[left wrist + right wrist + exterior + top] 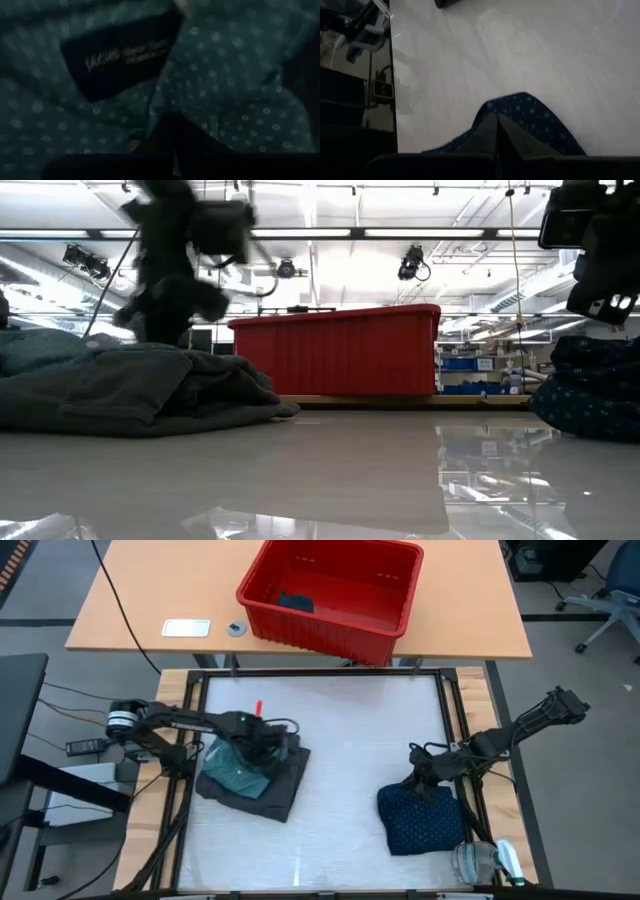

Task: Fold laundry
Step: Remove the dark blue shorts from the red bin

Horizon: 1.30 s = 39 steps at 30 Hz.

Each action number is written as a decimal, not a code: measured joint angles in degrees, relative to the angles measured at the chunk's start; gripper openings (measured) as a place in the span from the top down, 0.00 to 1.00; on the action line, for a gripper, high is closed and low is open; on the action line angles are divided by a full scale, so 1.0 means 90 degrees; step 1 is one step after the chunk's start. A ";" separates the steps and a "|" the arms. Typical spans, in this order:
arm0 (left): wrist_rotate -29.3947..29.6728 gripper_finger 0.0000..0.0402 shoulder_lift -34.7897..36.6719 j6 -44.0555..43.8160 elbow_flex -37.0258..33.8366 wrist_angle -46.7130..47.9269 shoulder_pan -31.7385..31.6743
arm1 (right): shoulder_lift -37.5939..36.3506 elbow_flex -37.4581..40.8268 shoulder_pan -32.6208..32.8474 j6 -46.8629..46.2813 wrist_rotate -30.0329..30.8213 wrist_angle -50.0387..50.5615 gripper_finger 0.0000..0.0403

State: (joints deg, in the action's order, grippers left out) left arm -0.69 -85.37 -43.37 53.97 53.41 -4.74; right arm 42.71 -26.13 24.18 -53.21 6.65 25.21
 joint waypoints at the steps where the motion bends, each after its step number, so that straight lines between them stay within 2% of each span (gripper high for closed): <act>1: -0.0142 0.98 0.0097 -0.0168 -0.0312 -0.0226 0.0005 | 0.0034 -0.0001 0.0000 0.0022 0.0002 -0.0004 0.97; 5: -0.0700 0.99 0.0291 -0.1438 -0.1402 -0.1270 0.0345 | 0.0139 -0.0002 0.0000 0.0097 -0.0067 0.0023 0.96; 8: -0.1024 0.99 0.0297 -0.2620 -0.1644 -0.1903 0.0929 | 0.0141 -0.0002 0.0000 0.0087 -0.0338 0.0058 0.96; 17: -0.0426 0.99 0.0203 -0.5567 -0.1229 -0.2384 0.2771 | 0.0090 -0.0002 -0.0007 0.0080 -0.0815 0.0026 0.96; 21: -0.0077 0.99 0.0254 -0.6230 -0.0992 -0.2322 0.3274 | 0.0093 -0.0002 -0.0039 0.0240 -0.0769 0.0032 0.96; 24: -0.0037 0.98 0.0301 -0.5983 -0.0724 -0.2341 0.3184 | 0.0093 -0.0002 -0.0163 0.0596 -0.0740 -0.0069 0.96; 27: 0.0047 0.95 0.0414 -0.5076 -0.0391 -0.2217 0.2842 | 0.0085 -0.0002 -0.0383 0.1028 -0.0625 -0.0457 0.95; 30: 0.0446 0.89 0.0502 -0.4160 0.0058 -0.1851 0.2332 | 0.0064 -0.0002 -0.0787 0.1394 -0.0686 -0.1137 0.92; 34: 0.0743 0.74 0.0614 -0.2696 0.0794 -0.1304 0.1304 | 0.0029 -0.0002 -0.1512 0.1397 -0.0824 -0.1910 0.84; 39: 0.0647 0.54 0.0662 -0.0386 0.1450 -0.1247 -0.0357 | 0.0016 -0.0005 -0.2564 0.1774 0.0034 -0.2935 0.72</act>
State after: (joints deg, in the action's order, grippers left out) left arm 5.13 -79.42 -46.84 67.02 42.18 -7.95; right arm 42.85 -26.17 1.11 -37.24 6.95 -1.20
